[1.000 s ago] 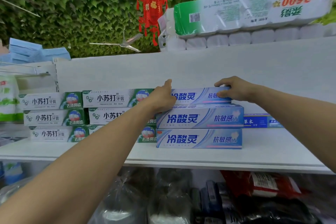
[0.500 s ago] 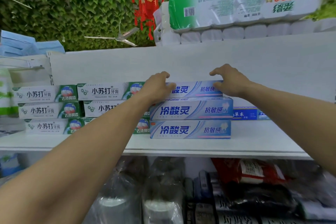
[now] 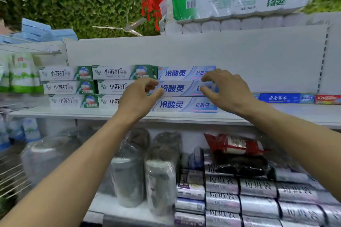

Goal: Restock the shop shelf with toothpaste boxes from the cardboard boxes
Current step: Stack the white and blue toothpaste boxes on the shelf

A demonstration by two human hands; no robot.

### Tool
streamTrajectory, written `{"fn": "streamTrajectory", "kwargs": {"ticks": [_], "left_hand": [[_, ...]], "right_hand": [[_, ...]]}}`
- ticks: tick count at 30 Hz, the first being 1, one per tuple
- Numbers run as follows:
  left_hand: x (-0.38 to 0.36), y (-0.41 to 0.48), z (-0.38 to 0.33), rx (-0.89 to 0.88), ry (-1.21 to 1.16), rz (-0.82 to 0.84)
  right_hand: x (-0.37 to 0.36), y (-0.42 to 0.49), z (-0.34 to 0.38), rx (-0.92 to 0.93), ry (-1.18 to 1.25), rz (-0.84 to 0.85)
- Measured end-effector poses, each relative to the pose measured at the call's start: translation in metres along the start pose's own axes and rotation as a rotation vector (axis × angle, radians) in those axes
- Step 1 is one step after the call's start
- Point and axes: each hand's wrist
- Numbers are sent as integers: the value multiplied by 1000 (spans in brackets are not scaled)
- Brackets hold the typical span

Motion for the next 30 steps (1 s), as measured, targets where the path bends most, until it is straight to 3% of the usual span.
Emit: {"fn": "streamTrajectory", "kwargs": {"ticks": [5, 15, 21, 30], "left_hand": [[29, -76, 18, 131, 13, -1], [104, -181, 98, 340, 121, 105], [180, -227, 191, 464, 160, 208], [303, -280, 348, 663, 254, 380]], "right_hand": [[-2, -57, 39, 90, 36, -23], [-56, -141, 170, 109, 175, 260], [-111, -168, 278, 101, 247, 461], [-188, -198, 441, -84, 413, 677]]}}
Point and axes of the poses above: each hand's wrist, its own y-axis towards the middle knuckle, its own x-axis out of the back of the hand, z = x × y, and after that the axes turned 8 degrees about -z, right-handed
